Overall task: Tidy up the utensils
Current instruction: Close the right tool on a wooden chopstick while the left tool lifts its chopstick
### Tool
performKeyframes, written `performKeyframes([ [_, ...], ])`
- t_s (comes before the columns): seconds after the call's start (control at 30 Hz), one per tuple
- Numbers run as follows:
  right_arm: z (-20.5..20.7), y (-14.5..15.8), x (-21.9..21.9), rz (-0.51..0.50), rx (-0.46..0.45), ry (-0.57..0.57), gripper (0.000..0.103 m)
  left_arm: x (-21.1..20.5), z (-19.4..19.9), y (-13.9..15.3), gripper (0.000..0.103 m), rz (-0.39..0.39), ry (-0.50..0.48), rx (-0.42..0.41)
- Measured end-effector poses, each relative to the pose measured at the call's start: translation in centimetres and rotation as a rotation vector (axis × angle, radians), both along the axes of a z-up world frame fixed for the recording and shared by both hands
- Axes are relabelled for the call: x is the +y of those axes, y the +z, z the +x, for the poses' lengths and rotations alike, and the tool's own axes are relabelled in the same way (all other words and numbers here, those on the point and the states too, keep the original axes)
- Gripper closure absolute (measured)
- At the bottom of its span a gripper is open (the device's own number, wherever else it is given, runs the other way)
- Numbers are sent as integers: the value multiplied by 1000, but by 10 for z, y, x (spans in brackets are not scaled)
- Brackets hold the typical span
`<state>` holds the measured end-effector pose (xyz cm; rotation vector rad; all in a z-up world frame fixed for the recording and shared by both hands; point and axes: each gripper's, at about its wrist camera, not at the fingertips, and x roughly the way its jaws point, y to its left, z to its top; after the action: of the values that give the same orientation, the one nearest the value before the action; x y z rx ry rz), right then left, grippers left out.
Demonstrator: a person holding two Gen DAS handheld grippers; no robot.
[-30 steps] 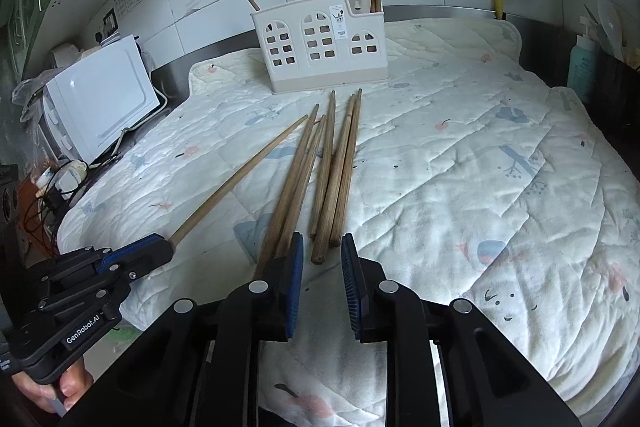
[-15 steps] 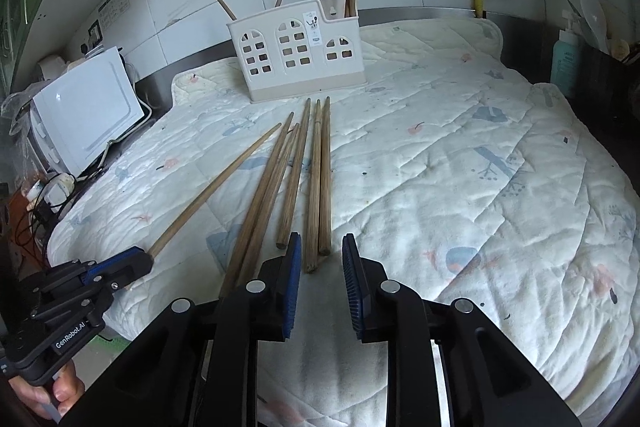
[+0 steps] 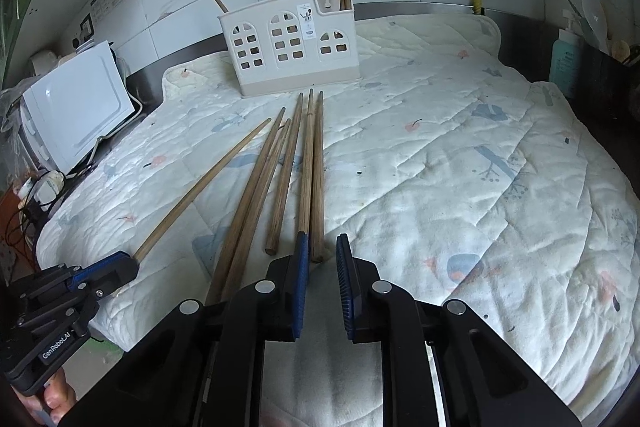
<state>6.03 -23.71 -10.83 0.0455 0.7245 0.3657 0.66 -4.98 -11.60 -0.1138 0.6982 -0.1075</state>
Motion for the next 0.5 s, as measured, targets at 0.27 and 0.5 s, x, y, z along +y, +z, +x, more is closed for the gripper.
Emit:
performKeyframes([
  [0.27, 8, -4, 3, -48, -6, 5, 91, -1, 0, -2, 96, 7, -4, 4],
  [0.5, 13, -7, 9, -82, -47, 29, 91, 0, 1, -4, 96, -9, -9, 6],
])
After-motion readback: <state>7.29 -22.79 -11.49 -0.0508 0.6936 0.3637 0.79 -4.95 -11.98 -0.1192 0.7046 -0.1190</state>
